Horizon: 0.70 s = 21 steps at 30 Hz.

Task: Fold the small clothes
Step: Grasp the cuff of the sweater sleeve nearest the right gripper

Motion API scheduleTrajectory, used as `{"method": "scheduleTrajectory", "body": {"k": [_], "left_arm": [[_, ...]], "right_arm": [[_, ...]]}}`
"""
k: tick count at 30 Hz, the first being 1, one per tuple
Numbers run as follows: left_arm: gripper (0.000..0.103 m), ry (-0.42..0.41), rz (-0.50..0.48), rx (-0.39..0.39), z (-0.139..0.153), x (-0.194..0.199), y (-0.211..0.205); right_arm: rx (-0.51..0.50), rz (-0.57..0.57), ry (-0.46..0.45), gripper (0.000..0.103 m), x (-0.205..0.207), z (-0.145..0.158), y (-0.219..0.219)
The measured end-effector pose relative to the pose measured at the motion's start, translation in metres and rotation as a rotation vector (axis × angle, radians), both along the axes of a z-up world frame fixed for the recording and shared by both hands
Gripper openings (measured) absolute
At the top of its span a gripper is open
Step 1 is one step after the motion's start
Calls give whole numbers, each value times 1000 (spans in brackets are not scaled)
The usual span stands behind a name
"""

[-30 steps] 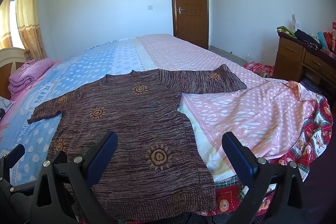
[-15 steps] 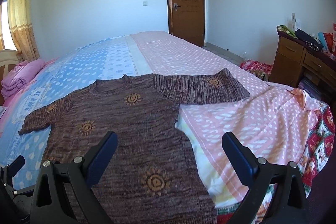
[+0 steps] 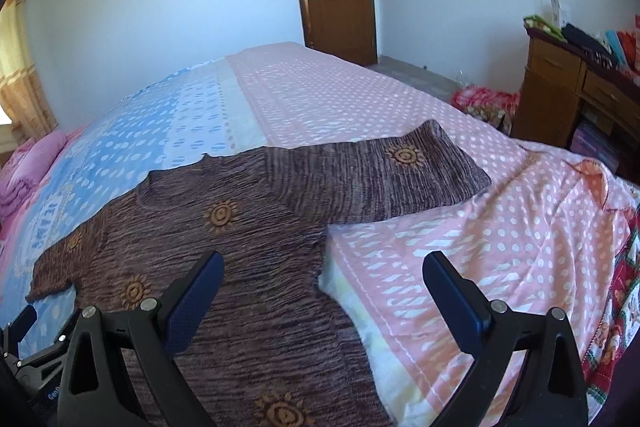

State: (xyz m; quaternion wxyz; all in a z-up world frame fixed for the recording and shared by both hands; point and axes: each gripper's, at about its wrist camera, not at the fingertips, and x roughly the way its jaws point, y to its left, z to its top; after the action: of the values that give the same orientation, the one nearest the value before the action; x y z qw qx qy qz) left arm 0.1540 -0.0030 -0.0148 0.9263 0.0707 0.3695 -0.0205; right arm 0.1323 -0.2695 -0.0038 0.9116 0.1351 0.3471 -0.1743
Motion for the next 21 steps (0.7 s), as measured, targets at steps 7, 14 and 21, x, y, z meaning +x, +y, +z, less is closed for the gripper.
{"method": "scheduleTrajectory", "body": {"k": [7, 14, 21], "left_arm": [[103, 24, -10, -11, 0, 28, -7], [103, 22, -46, -56, 7, 52, -4], [103, 26, 109, -199, 8, 104, 57]], "right_arm": [[-17, -63, -24, 100, 14, 13, -34], [-25, -116, -67, 100, 26, 38, -80], [46, -255, -127, 65, 32, 38, -170]]}}
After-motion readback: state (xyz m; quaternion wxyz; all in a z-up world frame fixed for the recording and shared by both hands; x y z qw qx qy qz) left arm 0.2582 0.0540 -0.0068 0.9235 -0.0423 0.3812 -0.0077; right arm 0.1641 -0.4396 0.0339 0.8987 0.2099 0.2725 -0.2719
